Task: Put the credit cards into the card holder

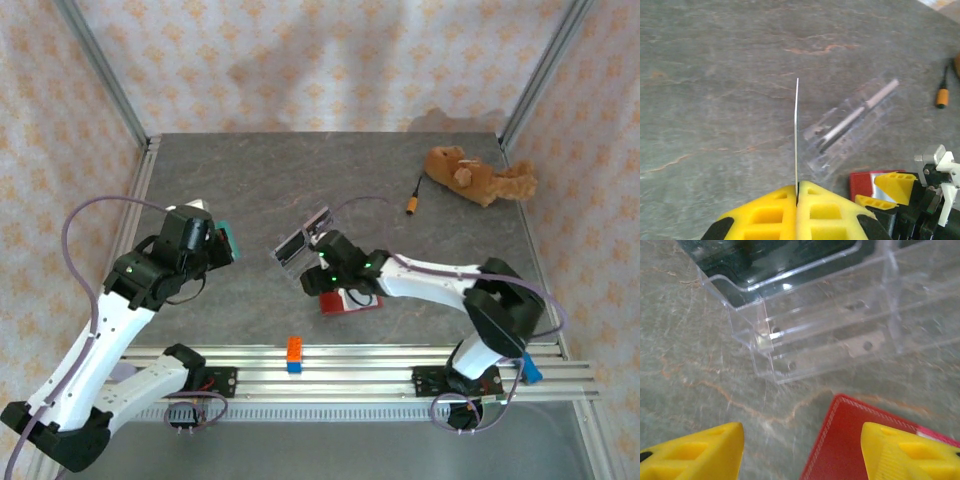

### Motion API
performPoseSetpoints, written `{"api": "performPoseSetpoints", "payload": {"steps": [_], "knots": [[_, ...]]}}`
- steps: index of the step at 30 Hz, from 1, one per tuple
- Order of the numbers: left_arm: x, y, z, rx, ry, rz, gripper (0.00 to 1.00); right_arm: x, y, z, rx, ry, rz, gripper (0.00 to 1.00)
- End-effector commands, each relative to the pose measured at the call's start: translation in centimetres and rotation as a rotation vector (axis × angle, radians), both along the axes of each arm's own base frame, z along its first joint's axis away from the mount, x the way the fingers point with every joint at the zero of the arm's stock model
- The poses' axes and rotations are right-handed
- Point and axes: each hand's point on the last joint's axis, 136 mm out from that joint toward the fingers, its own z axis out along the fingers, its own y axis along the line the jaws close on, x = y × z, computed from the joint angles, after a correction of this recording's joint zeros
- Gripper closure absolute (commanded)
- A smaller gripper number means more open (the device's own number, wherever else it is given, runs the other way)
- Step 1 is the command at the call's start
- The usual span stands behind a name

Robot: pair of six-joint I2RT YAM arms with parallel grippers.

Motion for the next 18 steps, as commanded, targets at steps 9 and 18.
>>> {"api": "performPoseSetpoints", "payload": {"steps": [9, 18], "knots": [[-1.4, 0.9, -3.2, 0.016, 0.084, -0.021, 1.00, 5.1, 4.4, -2.9, -0.141, -0.232, -0.082, 0.43], [-0.9, -3.2, -5.1, -0.194, 0.086, -0.117, 1.00, 10.3, 3.9, -2.7, -0.212, -0.268, -0.209, 0.57]]}}
